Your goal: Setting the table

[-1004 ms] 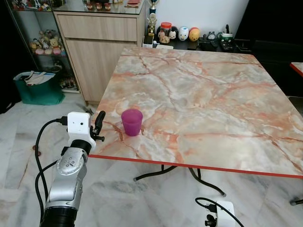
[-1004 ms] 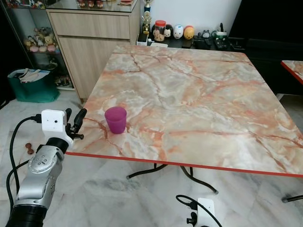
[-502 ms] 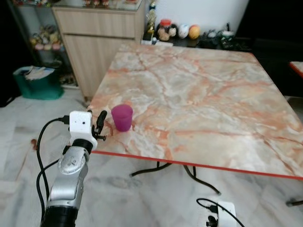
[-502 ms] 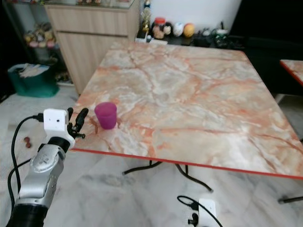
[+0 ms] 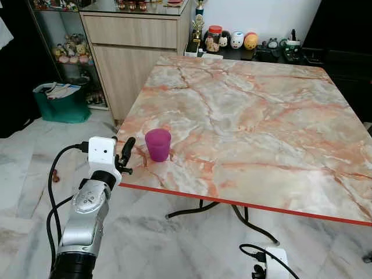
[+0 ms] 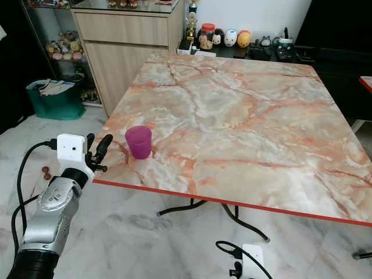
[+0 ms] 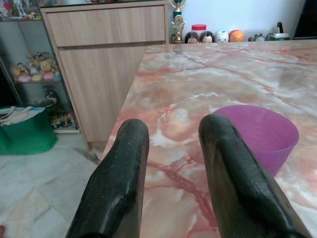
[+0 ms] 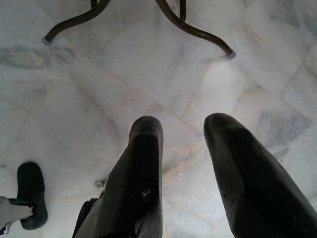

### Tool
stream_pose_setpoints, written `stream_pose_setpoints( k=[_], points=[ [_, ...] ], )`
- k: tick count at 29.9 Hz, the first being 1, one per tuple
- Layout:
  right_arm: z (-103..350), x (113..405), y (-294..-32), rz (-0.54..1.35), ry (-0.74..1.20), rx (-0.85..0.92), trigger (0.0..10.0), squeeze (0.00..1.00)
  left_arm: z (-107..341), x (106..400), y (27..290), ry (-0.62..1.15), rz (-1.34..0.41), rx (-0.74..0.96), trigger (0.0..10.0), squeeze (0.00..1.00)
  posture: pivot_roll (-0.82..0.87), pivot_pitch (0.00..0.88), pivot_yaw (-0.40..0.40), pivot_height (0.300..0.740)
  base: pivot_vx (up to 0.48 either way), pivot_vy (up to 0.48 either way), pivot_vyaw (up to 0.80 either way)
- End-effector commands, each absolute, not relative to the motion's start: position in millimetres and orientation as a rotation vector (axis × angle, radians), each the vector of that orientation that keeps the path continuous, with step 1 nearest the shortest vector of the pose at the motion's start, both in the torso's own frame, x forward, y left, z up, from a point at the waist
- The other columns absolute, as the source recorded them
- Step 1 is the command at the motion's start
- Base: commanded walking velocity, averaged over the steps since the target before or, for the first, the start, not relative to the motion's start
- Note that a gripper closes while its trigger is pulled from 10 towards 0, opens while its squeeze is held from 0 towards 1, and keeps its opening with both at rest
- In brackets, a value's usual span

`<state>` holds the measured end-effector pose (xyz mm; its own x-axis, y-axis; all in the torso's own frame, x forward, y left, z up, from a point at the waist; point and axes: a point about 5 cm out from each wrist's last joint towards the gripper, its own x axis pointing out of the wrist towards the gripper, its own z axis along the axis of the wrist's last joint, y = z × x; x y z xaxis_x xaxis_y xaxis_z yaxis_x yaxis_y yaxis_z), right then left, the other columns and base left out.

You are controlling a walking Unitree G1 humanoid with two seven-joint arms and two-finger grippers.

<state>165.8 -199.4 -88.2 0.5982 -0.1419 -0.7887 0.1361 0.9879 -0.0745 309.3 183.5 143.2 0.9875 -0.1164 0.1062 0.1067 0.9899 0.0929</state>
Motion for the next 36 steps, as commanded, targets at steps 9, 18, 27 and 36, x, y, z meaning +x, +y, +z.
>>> stream_pose_setpoints(
  k=[9, 18, 27, 36],
  points=[
    [-88.1, 165.8, -201.3, -0.167, 0.922, -0.013, 10.0, 0.0, 146.8, 310.3, 181.9, -0.12, -0.121, 0.072, 10.0, 0.0, 0.15, 0.0, -0.049, 0.728, 0.255, 0.0, -0.46],
    [-87.7, 166.4, -201.5, -0.16, 0.916, -0.016, 10.0, 0.0, 148.5, 310.3, 182.0, -0.128, -0.124, 0.061, 10.0, 0.0, 0.15, 0.0, -0.05, 0.728, 0.057, 0.0, 0.0],
    [-87.6, 166.7, -201.3, -0.143, 0.919, -0.025, 10.0, 0.0, 155.3, 311.7, 192.1, -0.115, -0.091, -0.022, 10.0, 0.0, 0.15, 0.0, -0.048, 0.728, 0.0, 0.0, 0.0],
    [-88.0, 165.9, -201.2, -0.133, 0.924, -0.032, 10.0, 0.0, 170.9, 314.9, 175.6, -0.064, -0.298, -0.144, 10.0, 1.0, 0.16, 0.0, -0.048, 0.728, 0.0, 0.0, 0.0]
  ],
)
